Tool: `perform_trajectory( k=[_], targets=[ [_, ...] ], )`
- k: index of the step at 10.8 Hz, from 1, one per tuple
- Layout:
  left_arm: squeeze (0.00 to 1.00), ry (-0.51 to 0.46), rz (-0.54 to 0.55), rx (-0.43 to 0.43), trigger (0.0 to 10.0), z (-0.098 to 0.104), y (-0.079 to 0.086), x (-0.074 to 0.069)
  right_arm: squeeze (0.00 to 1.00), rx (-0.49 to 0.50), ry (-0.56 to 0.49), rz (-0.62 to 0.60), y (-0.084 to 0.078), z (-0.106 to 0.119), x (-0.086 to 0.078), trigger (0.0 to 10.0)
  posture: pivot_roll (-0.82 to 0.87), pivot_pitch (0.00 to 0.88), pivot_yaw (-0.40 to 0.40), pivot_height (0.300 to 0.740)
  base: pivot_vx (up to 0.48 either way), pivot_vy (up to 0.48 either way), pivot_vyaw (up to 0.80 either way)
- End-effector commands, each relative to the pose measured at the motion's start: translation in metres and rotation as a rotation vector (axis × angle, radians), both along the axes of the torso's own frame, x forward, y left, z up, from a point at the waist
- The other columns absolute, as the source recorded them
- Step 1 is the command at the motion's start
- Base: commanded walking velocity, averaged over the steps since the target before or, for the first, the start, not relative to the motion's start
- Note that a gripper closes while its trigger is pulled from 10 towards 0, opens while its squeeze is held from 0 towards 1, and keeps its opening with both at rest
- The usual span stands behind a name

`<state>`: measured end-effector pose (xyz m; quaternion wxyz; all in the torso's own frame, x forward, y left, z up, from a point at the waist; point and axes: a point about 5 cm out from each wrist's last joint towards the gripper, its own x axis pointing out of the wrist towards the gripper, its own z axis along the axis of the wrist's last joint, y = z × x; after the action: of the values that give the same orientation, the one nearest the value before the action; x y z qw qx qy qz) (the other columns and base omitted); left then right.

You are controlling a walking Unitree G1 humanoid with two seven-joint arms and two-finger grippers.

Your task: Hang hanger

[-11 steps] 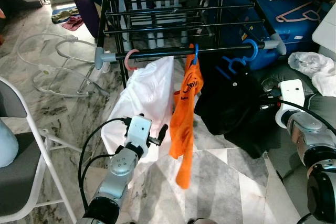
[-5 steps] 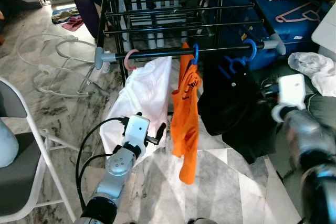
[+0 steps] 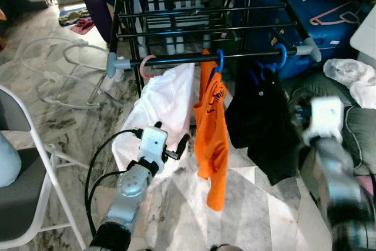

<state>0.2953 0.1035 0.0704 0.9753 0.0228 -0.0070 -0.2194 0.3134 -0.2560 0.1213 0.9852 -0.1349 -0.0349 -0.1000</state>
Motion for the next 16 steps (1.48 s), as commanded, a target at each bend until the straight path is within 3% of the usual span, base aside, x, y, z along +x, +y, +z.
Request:
perform_trajectory(
  k=[1,4,12,16],
  targets=[
    [0.00,-0.008,0.001,-0.008,10.0,0.004,0.005,0.000,1.00,-0.001,-0.030,-0.015,0.001,0.007,-0.003,10.0,-0.27,0.089,0.020,0.740,0.000,0.000,0.00],
    [0.00,-0.024,-0.039,-0.045,10.0,0.011,0.002,-0.002,1.00,0.025,0.012,-0.044,0.000,0.001,-0.018,10.0,-0.28,0.091,0.028,0.740,0.000,0.000,0.00],
    [0.00,-0.004,-0.064,-0.054,10.0,0.010,-0.003,-0.005,1.00,0.039,0.076,-0.008,0.011,0.006,-0.012,10.0,-0.28,0.085,0.020,0.740,0.309,0.000,0.00],
    [0.00,0.007,-0.049,-0.038,10.0,0.007,-0.001,-0.005,0.98,0.055,0.128,0.025,0.019,-0.002,-0.011,10.0,-0.27,0.086,0.021,0.740,0.000,0.000,0.00]
  ],
)
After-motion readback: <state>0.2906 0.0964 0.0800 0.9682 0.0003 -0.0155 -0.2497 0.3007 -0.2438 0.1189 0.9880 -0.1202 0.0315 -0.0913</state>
